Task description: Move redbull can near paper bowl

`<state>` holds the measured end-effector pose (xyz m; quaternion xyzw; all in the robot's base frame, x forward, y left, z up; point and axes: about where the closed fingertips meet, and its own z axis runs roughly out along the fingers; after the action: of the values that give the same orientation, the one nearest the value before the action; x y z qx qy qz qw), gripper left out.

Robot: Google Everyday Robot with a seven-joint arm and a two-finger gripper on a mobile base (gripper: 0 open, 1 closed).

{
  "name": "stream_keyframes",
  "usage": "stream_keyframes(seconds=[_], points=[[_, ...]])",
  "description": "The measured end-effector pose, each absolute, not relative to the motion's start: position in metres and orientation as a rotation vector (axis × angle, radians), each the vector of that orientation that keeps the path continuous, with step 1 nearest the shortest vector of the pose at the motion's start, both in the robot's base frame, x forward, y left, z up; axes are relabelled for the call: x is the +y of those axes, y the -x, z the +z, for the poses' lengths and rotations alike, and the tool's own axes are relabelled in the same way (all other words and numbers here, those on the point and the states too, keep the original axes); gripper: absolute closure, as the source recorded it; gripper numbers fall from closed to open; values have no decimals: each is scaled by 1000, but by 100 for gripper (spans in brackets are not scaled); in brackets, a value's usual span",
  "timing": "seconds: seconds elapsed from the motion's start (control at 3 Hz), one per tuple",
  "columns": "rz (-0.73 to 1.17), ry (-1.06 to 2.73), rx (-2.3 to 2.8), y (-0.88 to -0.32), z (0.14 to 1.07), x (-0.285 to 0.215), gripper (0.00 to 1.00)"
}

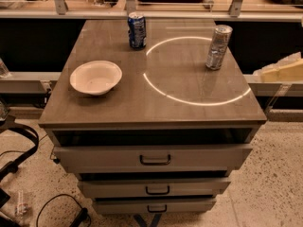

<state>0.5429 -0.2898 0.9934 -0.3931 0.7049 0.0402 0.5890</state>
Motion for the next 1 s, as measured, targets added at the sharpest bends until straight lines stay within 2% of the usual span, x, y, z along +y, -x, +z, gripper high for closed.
stream_keyframes(seconds=[0.33, 1.0], points=[[107, 904, 1635, -548, 992, -288, 0], [358, 637, 1502, -638, 981, -263, 0]])
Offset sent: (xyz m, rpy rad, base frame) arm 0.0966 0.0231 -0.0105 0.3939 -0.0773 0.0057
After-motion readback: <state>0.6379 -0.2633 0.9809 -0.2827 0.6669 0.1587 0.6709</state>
